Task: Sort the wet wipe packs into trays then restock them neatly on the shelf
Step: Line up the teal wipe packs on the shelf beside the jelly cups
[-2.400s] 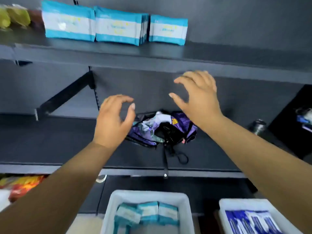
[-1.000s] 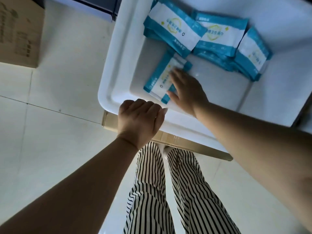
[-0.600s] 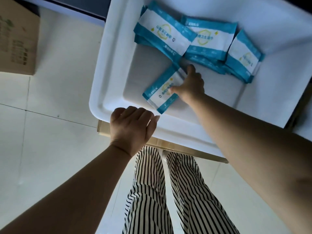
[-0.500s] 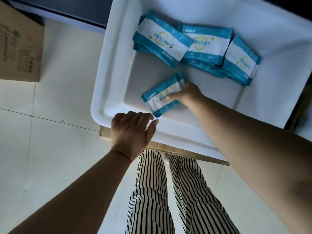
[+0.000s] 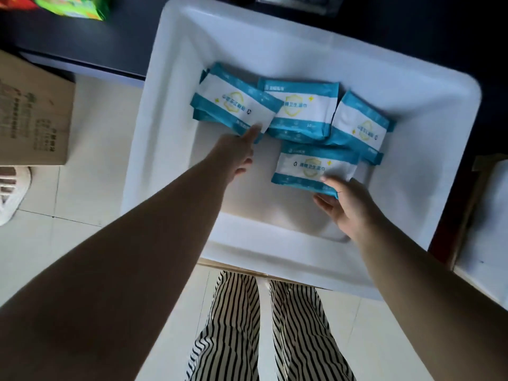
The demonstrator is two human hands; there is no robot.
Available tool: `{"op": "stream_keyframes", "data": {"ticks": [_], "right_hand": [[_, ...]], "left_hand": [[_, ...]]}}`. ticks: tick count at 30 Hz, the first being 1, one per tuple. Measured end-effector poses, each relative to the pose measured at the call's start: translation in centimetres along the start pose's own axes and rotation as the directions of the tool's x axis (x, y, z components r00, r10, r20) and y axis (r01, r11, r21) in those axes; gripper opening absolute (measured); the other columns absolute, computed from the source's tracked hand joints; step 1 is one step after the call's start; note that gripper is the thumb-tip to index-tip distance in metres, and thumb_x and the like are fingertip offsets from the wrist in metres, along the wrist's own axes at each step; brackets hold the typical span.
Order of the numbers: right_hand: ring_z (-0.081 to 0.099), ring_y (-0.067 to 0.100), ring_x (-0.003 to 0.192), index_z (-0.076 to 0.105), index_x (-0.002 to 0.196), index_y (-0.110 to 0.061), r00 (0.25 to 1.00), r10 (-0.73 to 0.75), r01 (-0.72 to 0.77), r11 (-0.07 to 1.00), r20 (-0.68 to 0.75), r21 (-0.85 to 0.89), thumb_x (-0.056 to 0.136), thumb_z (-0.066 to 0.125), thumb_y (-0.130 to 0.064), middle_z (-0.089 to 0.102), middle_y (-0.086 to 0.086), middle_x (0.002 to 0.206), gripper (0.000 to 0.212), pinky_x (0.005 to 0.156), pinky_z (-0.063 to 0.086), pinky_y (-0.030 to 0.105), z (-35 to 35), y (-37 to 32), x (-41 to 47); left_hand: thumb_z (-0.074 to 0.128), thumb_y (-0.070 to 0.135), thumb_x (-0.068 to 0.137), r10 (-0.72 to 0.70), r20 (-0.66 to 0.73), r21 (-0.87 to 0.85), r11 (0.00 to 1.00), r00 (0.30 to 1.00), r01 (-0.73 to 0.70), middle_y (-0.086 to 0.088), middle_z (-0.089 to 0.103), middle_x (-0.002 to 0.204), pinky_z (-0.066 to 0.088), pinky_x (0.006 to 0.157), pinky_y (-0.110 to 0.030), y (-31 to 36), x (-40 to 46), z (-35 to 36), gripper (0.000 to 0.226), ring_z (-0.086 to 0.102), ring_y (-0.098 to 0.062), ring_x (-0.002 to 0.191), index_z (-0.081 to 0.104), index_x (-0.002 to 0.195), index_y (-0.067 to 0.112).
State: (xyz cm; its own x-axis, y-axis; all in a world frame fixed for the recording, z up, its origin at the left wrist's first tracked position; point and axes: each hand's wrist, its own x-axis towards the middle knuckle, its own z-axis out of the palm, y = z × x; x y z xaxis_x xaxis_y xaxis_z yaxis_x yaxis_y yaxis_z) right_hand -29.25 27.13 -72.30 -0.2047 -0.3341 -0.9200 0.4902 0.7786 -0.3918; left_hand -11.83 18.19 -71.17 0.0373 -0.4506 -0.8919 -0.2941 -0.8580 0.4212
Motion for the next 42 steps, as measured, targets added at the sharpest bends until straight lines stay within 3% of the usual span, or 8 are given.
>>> {"op": "stream_keyframes", "data": {"ticks": [5, 12, 17, 23, 29, 35, 38, 42], "right_hand": [[0.062, 0.014, 0.086, 0.057, 0.092, -0.02, 0.997, -0.077, 0.077, 0.997, -0.008, 0.002, 0.088, 0.058, -0.008, 0.065, 0.001, 0.094, 0.012, 0.07, 0.05, 0.024, -1.5, 0.1, -0.3], [0.063, 0.017, 0.093, 0.06, 0.091, -0.019, 0.972, -0.21, 0.21, 0.978, -0.105, -0.014, 0.086, 0.064, -0.014, 0.067, 0.002, 0.098, 0.009, 0.071, 0.049, 0.023, -3.7, -0.4, -1.7], [0.064, 0.019, 0.094, 0.059, 0.089, -0.021, 0.967, -0.23, 0.223, 0.972, -0.111, -0.069, 0.085, 0.065, -0.016, 0.067, 0.004, 0.1, 0.008, 0.069, 0.051, 0.023, -4.6, -0.7, -2.0], [0.064, 0.012, 0.084, 0.059, 0.09, -0.021, 0.977, -0.199, 0.196, 0.98, -0.074, -0.042, 0.087, 0.061, -0.015, 0.067, 0.0, 0.093, 0.007, 0.062, 0.054, 0.017, -4.5, 0.2, -1.8], [0.064, 0.013, 0.085, 0.059, 0.092, -0.021, 0.982, -0.19, 0.19, 0.981, -0.013, -0.037, 0.088, 0.06, -0.012, 0.067, 0.0, 0.095, 0.01, 0.061, 0.051, 0.018, -4.3, 0.7, -1.3], [0.064, 0.007, 0.077, 0.06, 0.094, -0.02, 0.979, -0.203, 0.203, 0.979, 0.031, 0.001, 0.087, 0.06, -0.01, 0.068, -0.006, 0.082, 0.012, 0.068, 0.049, 0.022, -4.1, -0.7, -3.1], [0.064, 0.014, 0.087, 0.059, 0.088, -0.02, 0.973, -0.219, 0.218, 0.976, 0.069, 0.028, 0.086, 0.06, -0.008, 0.068, -0.002, 0.092, 0.012, 0.072, 0.049, 0.025, -3.9, -2.5, -6.0], [0.068, 0.009, 0.082, 0.06, 0.091, -0.021, 0.93, -0.289, 0.294, 0.956, 0.227, 0.011, 0.086, 0.059, -0.006, 0.073, -0.008, 0.084, 0.016, 0.073, 0.052, 0.023, -3.9, -6.5, -11.7]], "left_hand": [[0.063, 0.028, 0.087, -0.14, -0.104, -0.475, 0.877, 0.985, 0.075, 0.001, 0.06, 0.077, 0.048, 0.059, -0.021, 0.5, 0.8, 2.8, 0.019, 0.055, -0.01, 0.064, 0.055, 0.093, 0.013], [0.053, 0.004, 0.089, -0.063, 0.235, 0.063, 0.997, 0.97, 0.05, -0.003, 0.064, 0.098, 0.049, 0.077, -0.025, -2.3, -4.2, -1.4, 0.019, 0.061, -0.014, 0.091, 0.051, 0.106, 0.012], [0.056, 0.012, 0.09, 0.004, -0.095, -0.199, 0.98, 0.995, -0.022, -0.006, 0.064, 0.101, 0.049, 0.081, -0.029, -2.9, -2.8, -6.0, 0.01, 0.061, -0.02, 0.098, 0.055, 0.099, 0.012], [0.072, 0.021, 0.079, -0.156, -0.351, -0.147, 0.983, 0.923, 0.11, -0.009, 0.049, 0.115, 0.049, 0.085, -0.033, -4.2, -0.9, -2.7, 0.07, 0.053, -0.021, 0.098, 0.027, 0.133, 0.014], [0.074, 0.015, 0.077, -0.063, -0.374, -0.153, 0.988, 0.925, 0.006, -0.009, 0.046, 0.124, 0.046, 0.087, -0.028, -3.6, 0.0, 0.1, 0.081, 0.051, -0.022, 0.108, 0.021, 0.138, 0.014], [0.077, 0.014, 0.071, -0.022, -0.327, -0.152, 0.988, 0.945, -0.029, -0.008, 0.063, 0.095, 0.041, 0.045, -0.016, -4.6, -2.4, -1.8, 0.045, 0.05, -0.01, 0.061, 0.059, 0.111, 0.003], [0.076, 0.008, 0.071, 0.179, -0.327, 0.055, 0.984, 0.928, -0.17, -0.004, 0.06, 0.11, 0.049, 0.056, -0.017, -3.2, -5.8, -3.0, 0.061, 0.06, -0.016, 0.086, 0.048, 0.125, 0.006], [0.08, 0.003, 0.066, 0.352, -0.273, 0.152, 0.935, 0.895, -0.321, -0.011, 0.049, 0.128, 0.05, 0.089, -0.043, 1.4, -12.6, -3.7, 0.107, 0.052, -0.027, 0.114, 0.012, 0.147, 0.022]]}}
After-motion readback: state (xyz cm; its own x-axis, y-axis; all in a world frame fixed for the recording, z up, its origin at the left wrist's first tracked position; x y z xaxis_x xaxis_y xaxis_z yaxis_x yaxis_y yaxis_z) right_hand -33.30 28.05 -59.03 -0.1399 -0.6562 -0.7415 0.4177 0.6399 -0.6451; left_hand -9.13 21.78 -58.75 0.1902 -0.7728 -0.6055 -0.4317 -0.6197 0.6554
